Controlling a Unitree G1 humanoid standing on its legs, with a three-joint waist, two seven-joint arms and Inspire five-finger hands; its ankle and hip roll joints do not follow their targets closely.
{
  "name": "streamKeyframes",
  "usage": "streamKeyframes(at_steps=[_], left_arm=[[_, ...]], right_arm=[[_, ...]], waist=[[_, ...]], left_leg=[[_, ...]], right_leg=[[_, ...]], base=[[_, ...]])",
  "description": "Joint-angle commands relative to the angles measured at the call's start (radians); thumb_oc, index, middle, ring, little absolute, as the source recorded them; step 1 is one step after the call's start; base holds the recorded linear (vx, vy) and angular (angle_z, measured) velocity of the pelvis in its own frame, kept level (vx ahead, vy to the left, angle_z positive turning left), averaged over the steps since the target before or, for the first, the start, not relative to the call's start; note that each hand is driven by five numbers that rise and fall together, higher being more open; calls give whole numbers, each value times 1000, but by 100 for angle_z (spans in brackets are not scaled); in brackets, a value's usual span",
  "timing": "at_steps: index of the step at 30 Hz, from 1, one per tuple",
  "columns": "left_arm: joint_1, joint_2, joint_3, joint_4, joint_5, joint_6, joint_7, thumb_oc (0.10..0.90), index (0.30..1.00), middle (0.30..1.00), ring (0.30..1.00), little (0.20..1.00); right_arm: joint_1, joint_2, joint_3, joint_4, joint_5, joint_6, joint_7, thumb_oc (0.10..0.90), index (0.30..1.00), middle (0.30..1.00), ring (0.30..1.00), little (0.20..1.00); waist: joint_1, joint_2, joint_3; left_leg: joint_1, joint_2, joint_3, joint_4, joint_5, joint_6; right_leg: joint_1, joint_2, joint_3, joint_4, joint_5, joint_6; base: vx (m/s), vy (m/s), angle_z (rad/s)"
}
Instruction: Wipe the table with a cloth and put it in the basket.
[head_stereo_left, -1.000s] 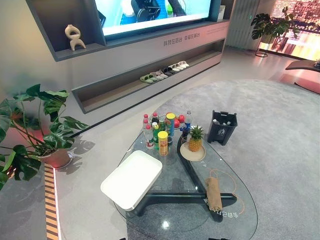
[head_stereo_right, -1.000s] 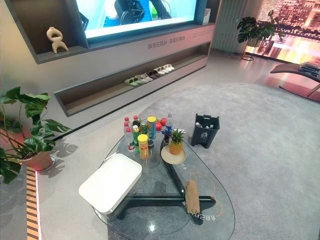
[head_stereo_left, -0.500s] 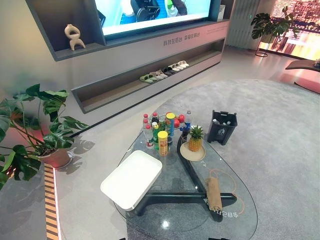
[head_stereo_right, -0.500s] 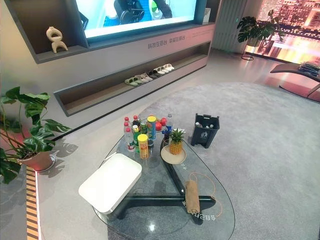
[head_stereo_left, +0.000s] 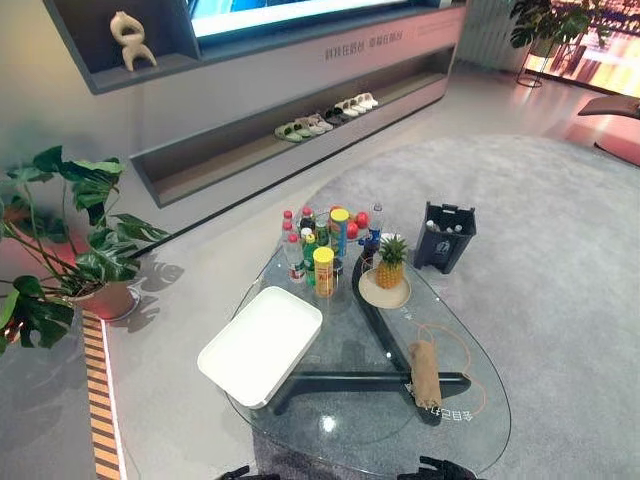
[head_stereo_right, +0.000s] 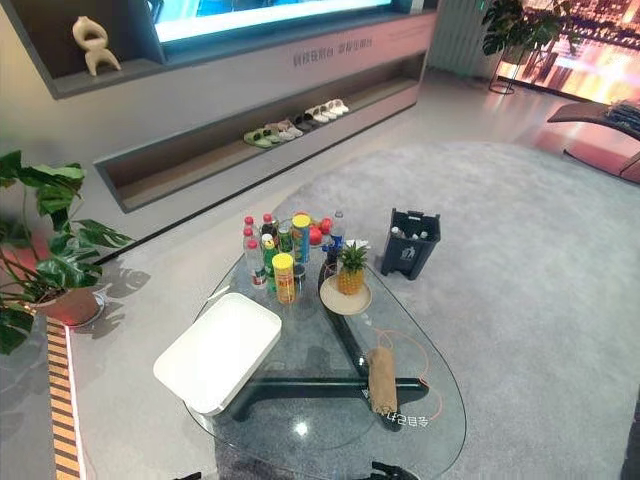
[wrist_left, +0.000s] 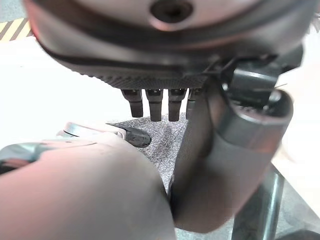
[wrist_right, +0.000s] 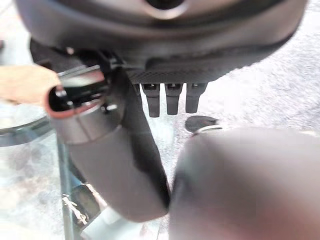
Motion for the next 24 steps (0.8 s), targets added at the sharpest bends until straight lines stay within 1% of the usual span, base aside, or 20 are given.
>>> streamKeyframes(at_steps=[1,2,3,7,10,13,16,19,21,22,24], left_arm=[[-22,-30,-28,37,-15,-20,7,800,900,900,900,900],[-21,-29,-31,30,-17,-21,9,800,900,900,900,900],[-20,-26,-36,20,-23,-24,11,800,900,900,900,900],[-27,-15,-56,-12,-51,-28,19,800,900,900,900,900],[-28,-11,-65,-32,-73,-35,28,800,900,900,900,900],[-33,-7,-71,-57,-96,-42,35,800,900,900,900,900],[-24,-6,-73,-86,-101,-54,39,800,900,900,900,900],[-24,-4,-73,-101,-108,-65,40,800,900,900,900,900],[-24,-1,-71,-111,-123,-71,38,800,900,900,900,900],[-23,-4,-73,-118,-128,-78,40,800,900,900,900,900],[-23,-4,-73,-124,-130,-84,39,800,900,900,900,900]], right_arm=[[-48,0,43,-100,72,-84,-49,800,900,900,900,900],[-47,-4,44,-126,86,-96,-58,800,900,900,900,900],[-47,-10,47,-181,100,-90,-77,800,900,900,900,900],[-52,-36,54,-352,128,-127,-153,800,900,900,900,900],[-52,-52,47,-472,124,-149,-212,800,900,900,900,900],[-61,-83,52,-585,52,-179,-296,800,900,900,900,900],[-63,-111,49,-695,-7,-186,-386,800,900,900,900,900],[-69,-135,32,-774,-46,-198,-451,800,900,900,900,900],[-76,-156,19,-835,-88,-207,-528,800,900,900,900,900],[-81,-169,9,-872,-126,-221,-589,800,900,900,900,900],[-87,-179,-2,-904,-153,-218,-635,800,900,900,900,900]], waist=[[-16,-39,12],[-17,-39,16],[-18,-39,24],[-28,-34,65],[-39,-32,96],[-49,-30,136],[-52,-28,162],[-56,-27,186],[-59,-23,205],[-61,-20,222],[-62,-18,236]], left_leg=[[-19,-60,112,31,-59,39],[-26,-61,112,36,-60,39],[-39,-62,112,44,-60,40],[-81,-66,110,50,-52,46],[-110,-70,111,60,-50,50],[-150,-77,112,84,-50,52],[-173,-84,106,96,-48,54],[-193,-90,108,113,-50,56],[-214,-95,107,126,-50,58],[-229,-99,107,138,-50,59],[-248,-103,108,153,-51,59]], right_leg=[[-55,17,77,36,5,6],[-62,17,77,39,5,5],[-75,17,77,45,5,4],[-125,19,79,66,6,1],[-158,22,81,85,4,-2],[-198,25,80,112,0,-6],[-220,28,79,126,-2,-8],[-237,30,80,139,-5,-10],[-255,32,81,148,-6,-11],[-268,33,81,155,-5,-12],[-283,32,81,164,-5,-13]], base=[[-37,-20,-1],[-60,-26,-1],[-83,-21,0],[-102,-10,2],[-91,5,4],[-86,12,2],[-42,6,8],[-22,6,3],[-39,15,5],[-37,13,3],[-49,14,3]])
